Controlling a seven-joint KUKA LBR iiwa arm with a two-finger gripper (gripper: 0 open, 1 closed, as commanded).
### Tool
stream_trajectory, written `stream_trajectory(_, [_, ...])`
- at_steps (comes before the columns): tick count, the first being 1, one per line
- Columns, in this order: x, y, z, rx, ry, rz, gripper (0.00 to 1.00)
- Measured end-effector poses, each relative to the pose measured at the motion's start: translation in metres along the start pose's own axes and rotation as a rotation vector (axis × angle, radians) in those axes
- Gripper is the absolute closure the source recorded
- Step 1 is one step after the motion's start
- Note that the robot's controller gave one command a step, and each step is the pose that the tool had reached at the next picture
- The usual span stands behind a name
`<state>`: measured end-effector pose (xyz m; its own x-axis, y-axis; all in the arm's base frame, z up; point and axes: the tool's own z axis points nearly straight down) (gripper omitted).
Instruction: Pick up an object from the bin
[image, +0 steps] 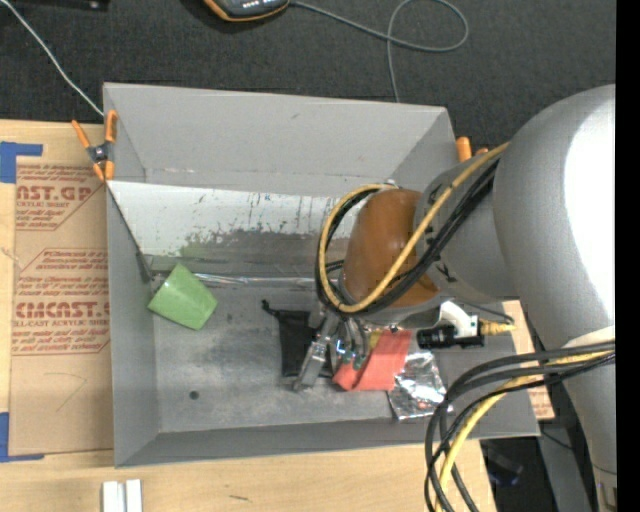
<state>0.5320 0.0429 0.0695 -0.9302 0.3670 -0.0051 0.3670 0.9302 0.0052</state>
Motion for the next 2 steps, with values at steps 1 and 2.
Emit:
stream_trajectory(1, [-0.0059,0.0108,-0.0013,0.004,0.01,-0.258,1.0])
stream_trajectory(2, [-0.0059,0.0108,-0.0013,0.003,0.01,-0.257,1.0])
